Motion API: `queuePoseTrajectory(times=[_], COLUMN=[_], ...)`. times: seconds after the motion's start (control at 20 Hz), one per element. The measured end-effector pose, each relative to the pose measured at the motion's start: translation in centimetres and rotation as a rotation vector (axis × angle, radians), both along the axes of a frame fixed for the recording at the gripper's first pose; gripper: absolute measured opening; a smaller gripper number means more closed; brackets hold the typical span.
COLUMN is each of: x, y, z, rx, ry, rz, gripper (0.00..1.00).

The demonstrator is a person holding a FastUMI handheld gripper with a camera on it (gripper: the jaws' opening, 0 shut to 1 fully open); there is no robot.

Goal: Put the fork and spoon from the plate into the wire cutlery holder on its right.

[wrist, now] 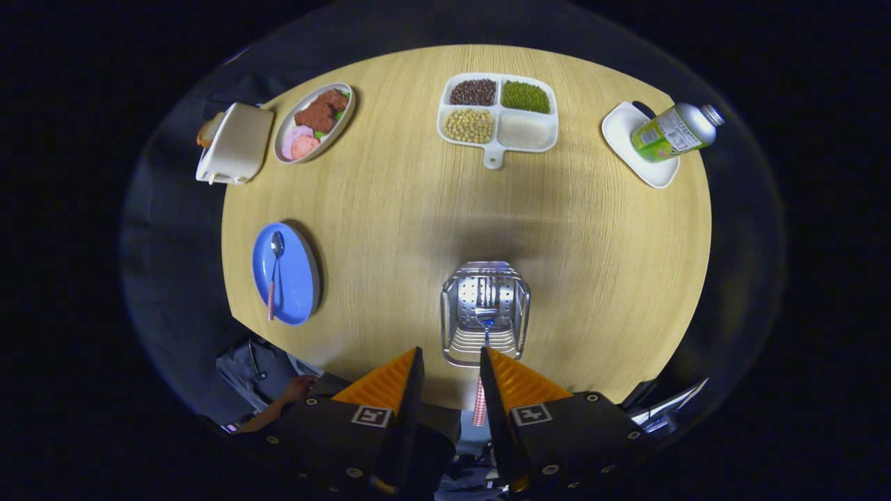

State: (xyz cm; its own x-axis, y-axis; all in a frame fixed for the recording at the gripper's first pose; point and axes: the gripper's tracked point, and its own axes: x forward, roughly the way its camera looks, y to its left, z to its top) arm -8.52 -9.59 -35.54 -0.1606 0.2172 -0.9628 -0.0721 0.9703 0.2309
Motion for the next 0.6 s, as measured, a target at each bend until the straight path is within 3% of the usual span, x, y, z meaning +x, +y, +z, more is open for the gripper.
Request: queuePoseTrajectory(times=[0.1, 0.3, 0.6], x=[1.4, 3.4, 5.7], y=[1.4, 3.9, 8.4], z=[0.9, 2.9, 5.8], rx=[0.021, 0.023, 0.029], ry=[-0.117, -0.329, -0.63], rz=[-0.028, -0.099, -0.14], gripper=[0.6, 0.73, 0.74])
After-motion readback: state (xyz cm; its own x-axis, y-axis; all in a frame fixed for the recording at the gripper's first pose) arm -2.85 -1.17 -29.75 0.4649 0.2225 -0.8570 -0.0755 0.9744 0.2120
